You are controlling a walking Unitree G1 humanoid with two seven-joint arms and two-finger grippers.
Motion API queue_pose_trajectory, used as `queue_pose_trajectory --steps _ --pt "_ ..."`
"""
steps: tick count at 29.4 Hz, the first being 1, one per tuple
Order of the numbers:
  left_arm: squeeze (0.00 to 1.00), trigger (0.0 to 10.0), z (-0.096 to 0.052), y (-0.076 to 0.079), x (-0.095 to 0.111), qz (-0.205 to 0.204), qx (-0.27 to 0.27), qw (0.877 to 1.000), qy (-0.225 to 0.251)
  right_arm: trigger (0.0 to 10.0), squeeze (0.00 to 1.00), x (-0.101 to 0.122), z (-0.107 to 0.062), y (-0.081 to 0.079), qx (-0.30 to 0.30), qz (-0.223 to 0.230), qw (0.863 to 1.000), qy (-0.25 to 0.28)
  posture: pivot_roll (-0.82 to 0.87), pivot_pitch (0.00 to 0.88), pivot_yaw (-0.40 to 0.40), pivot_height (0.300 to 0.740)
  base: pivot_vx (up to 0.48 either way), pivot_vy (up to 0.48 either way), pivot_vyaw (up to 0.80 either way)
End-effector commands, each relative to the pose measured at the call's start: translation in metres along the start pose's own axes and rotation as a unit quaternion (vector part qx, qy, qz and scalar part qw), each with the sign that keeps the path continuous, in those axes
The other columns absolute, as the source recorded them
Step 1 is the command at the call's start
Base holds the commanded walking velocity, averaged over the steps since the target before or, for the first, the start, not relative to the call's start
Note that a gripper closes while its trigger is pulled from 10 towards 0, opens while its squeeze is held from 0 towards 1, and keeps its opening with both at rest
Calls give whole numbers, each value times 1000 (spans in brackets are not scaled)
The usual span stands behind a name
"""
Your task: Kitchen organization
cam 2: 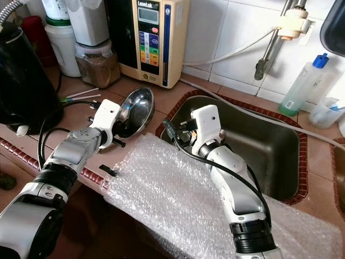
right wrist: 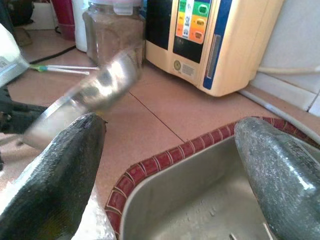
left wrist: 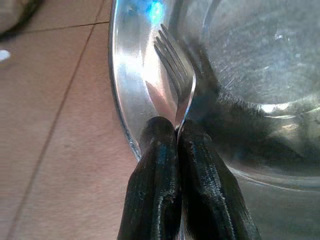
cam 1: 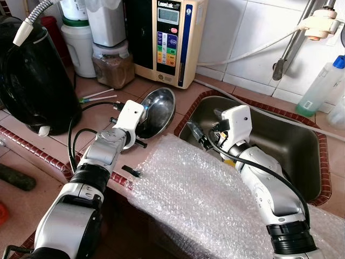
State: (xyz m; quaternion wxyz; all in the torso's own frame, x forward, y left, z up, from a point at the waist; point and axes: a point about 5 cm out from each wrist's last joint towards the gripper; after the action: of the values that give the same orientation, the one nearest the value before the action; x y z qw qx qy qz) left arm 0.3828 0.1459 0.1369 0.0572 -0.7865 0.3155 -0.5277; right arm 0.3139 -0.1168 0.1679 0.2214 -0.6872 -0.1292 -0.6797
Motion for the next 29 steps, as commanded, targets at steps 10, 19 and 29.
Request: queue_pose_trajectory --steps 10,19,29 --pt "0 0 -6 -18 28 69 43 996 36 10000 0 5 2 5 -6 -5 1000 9 67 0 -6 740 0 0 0" --pt "0 0 -9 -22 53 53 93 989 102 10000 0 7 4 5 -6 -6 1000 12 67 0 -8 740 0 0 0" --pt "0 0 -13 -4 75 28 155 965 211 10000 0 12 4 7 -3 5 1000 26 62 0 -13 740 0 0 0"
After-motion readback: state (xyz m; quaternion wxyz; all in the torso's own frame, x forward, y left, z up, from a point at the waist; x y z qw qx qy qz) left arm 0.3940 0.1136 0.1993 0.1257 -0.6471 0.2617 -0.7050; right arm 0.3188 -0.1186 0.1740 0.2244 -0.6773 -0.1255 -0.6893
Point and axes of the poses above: a point about 5 cm out from each wrist's last joint towards the gripper, its own z axis pointing out of the wrist towards the gripper, its own x axis along the axis of the wrist's last joint, y = z × x, and after that the axes turned 10 degrees about z, right-handed
